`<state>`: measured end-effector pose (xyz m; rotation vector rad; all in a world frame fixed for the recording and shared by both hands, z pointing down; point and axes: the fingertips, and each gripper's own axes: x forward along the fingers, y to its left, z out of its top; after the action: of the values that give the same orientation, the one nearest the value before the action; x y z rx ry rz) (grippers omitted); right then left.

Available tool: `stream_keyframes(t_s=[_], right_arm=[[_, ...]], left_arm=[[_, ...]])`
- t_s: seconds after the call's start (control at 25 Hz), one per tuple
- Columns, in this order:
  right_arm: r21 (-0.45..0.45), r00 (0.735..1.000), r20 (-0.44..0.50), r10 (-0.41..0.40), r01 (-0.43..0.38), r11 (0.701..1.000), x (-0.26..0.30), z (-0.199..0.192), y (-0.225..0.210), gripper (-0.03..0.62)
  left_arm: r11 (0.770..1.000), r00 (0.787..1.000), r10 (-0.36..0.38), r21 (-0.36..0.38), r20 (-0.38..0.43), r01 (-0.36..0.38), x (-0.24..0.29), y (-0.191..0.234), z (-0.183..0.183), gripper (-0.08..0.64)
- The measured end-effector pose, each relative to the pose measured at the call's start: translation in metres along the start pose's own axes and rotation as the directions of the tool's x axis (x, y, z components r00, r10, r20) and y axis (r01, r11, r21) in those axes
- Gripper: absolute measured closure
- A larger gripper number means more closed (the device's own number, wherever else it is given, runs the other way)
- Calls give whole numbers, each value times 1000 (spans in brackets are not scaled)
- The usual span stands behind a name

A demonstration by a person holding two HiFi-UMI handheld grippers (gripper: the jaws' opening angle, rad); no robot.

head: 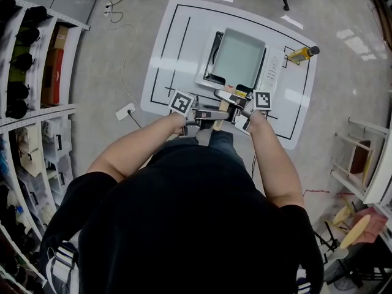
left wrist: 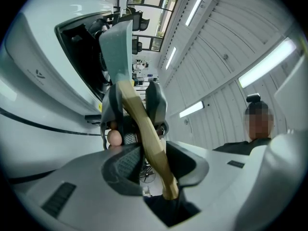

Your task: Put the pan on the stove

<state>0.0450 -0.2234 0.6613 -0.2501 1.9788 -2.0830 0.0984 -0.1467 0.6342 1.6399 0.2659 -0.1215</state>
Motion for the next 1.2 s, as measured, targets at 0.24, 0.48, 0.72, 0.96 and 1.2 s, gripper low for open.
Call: stream_keyframes(t_s=[0.24,0.48,0.72,0.96,1.2], right_arm=[[-14,1000,-9,-3,3,1000,-2,-1,-5,459],[-18,1000,-28,-11,11,1000,-4,-4,-9,460],[-21,998,-58,0,-1,1000,-2,-5,-8,462],[-12,999,-46,14,-15,1000,-3,-4,-4,457],[0,1000,6,18,-18,1000,-6,1,-7,439]], left_arm=[[1000,1000,7,13,0,-7,0,8,-2,416],[1000,1000,22,8,6,-22,0,13,-6,417],[1000,1000,4,4,26,-4,1,13,-5,417],[1000,999,7,13,41,-8,2,14,-4,417],[1000,998,5,7,57,-6,2,12,-1,414]])
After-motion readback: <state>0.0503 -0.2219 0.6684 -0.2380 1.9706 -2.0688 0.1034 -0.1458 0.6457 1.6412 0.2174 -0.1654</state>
